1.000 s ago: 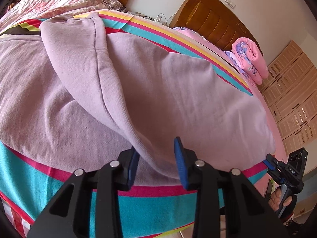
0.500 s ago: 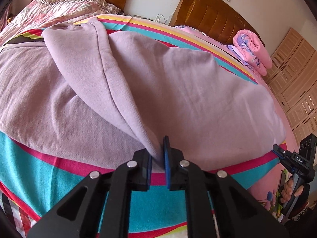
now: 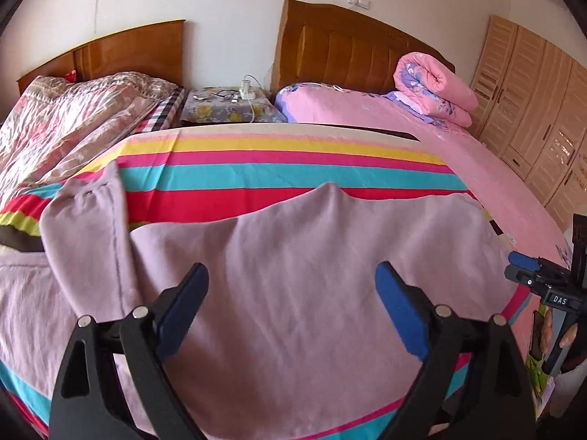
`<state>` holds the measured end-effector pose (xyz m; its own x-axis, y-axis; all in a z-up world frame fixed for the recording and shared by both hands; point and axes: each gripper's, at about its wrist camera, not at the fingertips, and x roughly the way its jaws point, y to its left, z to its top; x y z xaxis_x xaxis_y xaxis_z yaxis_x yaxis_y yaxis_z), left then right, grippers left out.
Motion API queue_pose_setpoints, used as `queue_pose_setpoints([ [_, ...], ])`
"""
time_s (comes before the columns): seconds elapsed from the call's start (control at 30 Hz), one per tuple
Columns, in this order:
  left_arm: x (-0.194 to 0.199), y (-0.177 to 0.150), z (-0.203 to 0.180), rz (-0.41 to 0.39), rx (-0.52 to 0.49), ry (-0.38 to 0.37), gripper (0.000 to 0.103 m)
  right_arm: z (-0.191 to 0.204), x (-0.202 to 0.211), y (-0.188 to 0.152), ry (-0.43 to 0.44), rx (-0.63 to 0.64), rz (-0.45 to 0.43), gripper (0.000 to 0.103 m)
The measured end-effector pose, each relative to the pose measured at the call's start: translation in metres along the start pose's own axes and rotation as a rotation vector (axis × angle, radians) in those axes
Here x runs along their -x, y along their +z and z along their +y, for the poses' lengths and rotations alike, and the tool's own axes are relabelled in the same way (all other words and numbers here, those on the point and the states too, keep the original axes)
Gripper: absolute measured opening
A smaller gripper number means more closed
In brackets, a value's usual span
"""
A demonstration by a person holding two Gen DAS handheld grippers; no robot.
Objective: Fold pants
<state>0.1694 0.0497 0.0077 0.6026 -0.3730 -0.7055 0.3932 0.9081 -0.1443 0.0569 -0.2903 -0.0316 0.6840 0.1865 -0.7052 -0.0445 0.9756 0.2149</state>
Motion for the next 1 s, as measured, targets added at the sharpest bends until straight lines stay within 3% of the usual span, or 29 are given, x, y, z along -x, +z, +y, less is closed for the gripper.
queue_pose_setpoints([
  [0.13, -0.09, 0.034, -0.034, 0.119, -0.057, -0.055, 0.092, 0.0, -0.056, 0.04, -0.104, 0.09, 0.08, 0.073],
  [0.23, -0.141, 0.036, -0.038, 0.172, -0.067, -0.028, 0.091, -0.001, -0.088, 0.045, -0.125, 0.168, 0.156, 0.074],
  [0.33, -0.172, 0.027, -0.029, 0.174, -0.088, 0.081, 0.086, -0.012, -0.107, 0.028, -0.177, 0.26, 0.23, 0.075],
  [0.5, -0.173, 0.021, -0.03, 0.128, -0.118, 0.097, 0.088, -0.046, -0.092, 0.009, -0.022, 0.226, 0.178, 0.075],
  [0.73, -0.174, 0.021, -0.031, 0.127, -0.116, 0.098, 0.092, -0.041, -0.089, 0.006, -0.031, 0.217, 0.158, 0.078],
  [0.83, -0.172, 0.024, -0.03, 0.142, -0.112, 0.075, 0.094, -0.033, -0.089, 0.01, -0.077, 0.218, 0.187, 0.078],
  [0.93, -0.132, 0.031, -0.013, 0.085, -0.013, 0.021, 0.094, -0.013, -0.082, 0.025, -0.169, 0.213, 0.193, 0.079],
  [1.0, -0.084, 0.035, 0.01, -0.017, 0.058, -0.019, 0.095, 0.004, -0.069, 0.037, -0.128, 0.192, 0.131, 0.079],
])
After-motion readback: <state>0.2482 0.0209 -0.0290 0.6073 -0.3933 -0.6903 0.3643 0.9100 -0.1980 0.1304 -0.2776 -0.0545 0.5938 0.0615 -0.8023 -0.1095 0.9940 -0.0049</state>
